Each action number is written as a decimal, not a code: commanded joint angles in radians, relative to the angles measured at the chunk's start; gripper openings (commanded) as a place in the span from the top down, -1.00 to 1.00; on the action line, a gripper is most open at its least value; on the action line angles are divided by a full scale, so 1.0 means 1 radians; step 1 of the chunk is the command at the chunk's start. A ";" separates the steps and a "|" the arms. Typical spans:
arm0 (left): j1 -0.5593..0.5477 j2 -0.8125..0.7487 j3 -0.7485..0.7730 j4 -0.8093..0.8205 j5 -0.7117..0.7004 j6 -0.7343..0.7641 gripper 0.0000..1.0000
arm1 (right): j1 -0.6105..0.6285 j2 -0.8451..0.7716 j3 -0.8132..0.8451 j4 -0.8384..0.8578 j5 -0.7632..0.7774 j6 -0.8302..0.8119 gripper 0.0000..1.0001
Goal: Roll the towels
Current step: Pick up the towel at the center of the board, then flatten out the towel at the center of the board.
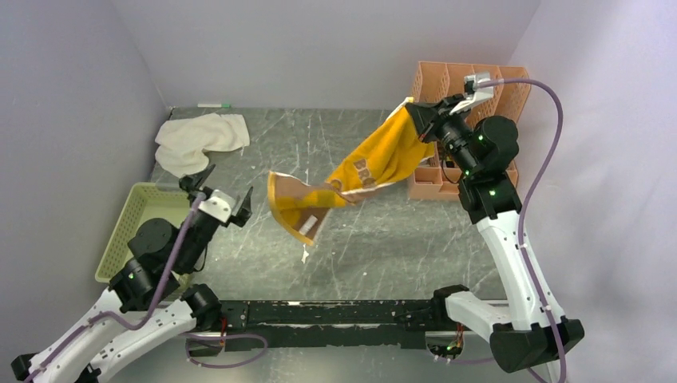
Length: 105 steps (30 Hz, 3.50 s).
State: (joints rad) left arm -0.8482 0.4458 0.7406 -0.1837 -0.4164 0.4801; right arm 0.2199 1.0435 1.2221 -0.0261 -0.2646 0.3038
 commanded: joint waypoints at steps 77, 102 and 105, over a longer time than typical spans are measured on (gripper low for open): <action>0.649 0.675 -0.221 -0.162 0.457 -1.435 -0.31 | 0.167 0.295 -0.272 -0.140 0.125 -0.039 1.00; 0.645 0.936 -0.110 -0.066 0.409 -1.258 -0.15 | 0.165 0.285 -0.280 -0.153 0.105 -0.041 1.00; 0.630 0.969 -0.093 -0.086 0.390 -1.223 -0.15 | 0.165 0.286 -0.280 -0.153 0.105 -0.041 1.00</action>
State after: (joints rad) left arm -0.2066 1.3712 0.6174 -0.2802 -0.0116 -0.8146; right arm 0.3935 1.3415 0.9459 -0.1848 -0.1501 0.2623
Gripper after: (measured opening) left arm 0.571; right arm 0.021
